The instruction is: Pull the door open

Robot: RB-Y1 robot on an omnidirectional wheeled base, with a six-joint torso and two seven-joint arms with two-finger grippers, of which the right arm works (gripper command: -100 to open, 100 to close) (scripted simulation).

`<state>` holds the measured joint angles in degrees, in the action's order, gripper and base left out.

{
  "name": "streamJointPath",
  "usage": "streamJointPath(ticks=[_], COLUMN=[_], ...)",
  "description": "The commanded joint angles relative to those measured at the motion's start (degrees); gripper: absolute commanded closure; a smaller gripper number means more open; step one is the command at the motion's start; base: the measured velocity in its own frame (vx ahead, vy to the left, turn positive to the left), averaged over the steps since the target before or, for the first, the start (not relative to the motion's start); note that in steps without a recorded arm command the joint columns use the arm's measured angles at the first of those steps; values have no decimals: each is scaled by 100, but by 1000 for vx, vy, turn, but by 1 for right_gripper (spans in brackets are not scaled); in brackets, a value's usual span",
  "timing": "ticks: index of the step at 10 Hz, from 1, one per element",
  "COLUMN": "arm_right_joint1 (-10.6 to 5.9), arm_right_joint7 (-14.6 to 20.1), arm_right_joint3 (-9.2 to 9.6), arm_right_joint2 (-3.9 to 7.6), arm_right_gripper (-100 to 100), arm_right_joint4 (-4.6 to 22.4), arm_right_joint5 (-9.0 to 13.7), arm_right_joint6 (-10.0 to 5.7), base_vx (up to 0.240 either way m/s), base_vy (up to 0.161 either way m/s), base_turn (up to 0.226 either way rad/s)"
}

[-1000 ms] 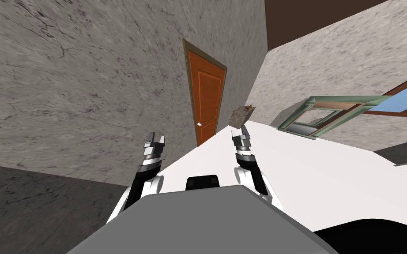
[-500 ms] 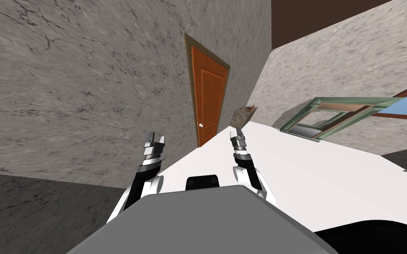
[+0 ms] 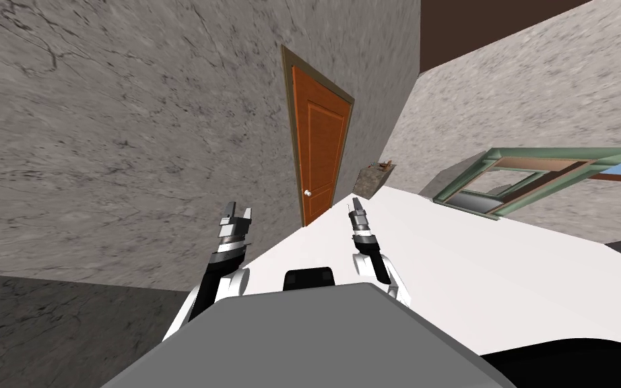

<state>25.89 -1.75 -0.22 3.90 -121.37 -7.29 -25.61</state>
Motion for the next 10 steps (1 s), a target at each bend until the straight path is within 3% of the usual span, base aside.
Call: streamJointPath(ticks=[1,10], arm_right_joint1=[-95,-533], arm_right_joint7=[-267,-1313], arm_right_joint3=[-6,-13], arm_right_joint2=[40,123], arm_right_gripper=[-100,-100], arm_right_joint4=[280,1560], arm_right_joint5=[-120,-612], arm_right_joint6=[-82,-510], base_vx=[114,101], base_vy=[2,-3], base_turn=[49,34])
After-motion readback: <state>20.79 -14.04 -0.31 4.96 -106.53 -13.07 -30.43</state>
